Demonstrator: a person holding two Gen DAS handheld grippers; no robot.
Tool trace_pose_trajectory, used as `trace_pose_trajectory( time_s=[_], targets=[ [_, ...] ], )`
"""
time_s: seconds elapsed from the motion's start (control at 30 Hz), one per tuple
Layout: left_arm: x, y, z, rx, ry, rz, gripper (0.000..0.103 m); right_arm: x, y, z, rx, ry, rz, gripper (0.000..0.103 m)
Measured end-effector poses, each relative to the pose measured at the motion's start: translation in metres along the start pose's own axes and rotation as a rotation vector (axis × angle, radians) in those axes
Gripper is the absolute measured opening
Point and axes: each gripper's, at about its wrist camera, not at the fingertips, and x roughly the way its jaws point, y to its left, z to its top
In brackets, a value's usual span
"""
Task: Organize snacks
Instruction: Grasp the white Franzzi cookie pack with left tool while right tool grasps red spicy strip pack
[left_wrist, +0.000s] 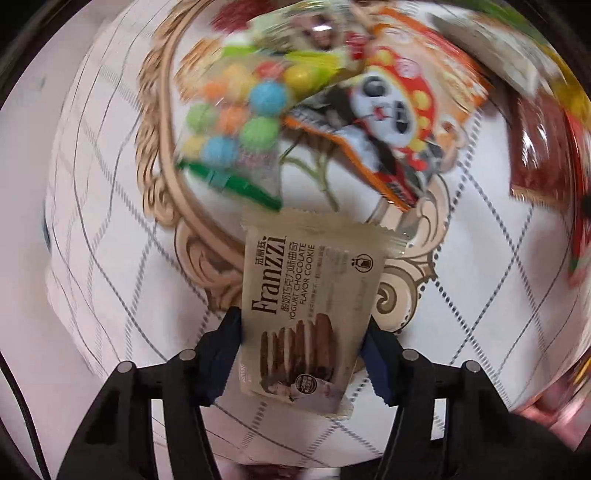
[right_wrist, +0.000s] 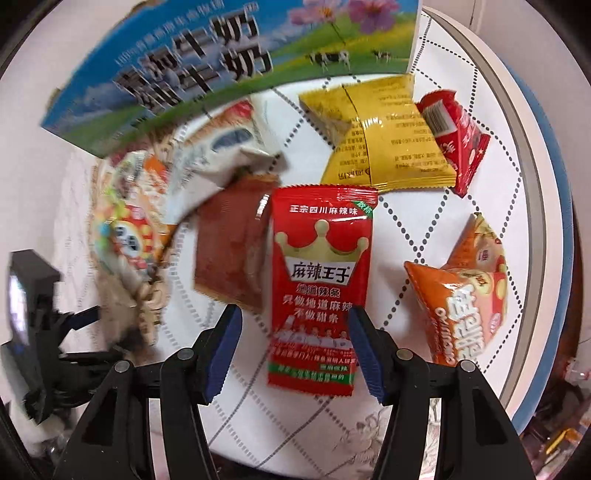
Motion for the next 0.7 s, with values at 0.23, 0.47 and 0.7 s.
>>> trace_pose_trajectory(
  time_s=[0.23,0.47,0.7],
  targets=[
    [0.010,0.035,-0.022,-0.361,0.093,-0.248,0.058,0.018,0.004,-0.005,0.000,-0.030,-0.059,0.063],
    [0.025,0.040,-0.037,-0.439,0.125,-0.324,0.060,0.024,0.017,-0.041,-0.102,0.000,-0.065,0.058],
    [0.032,0.011,-0.044,-0.265,0.111,-0.217,0.060,0.037,0.030,-0.091,-0.154,0.088,-0.032,0.061]
  ],
)
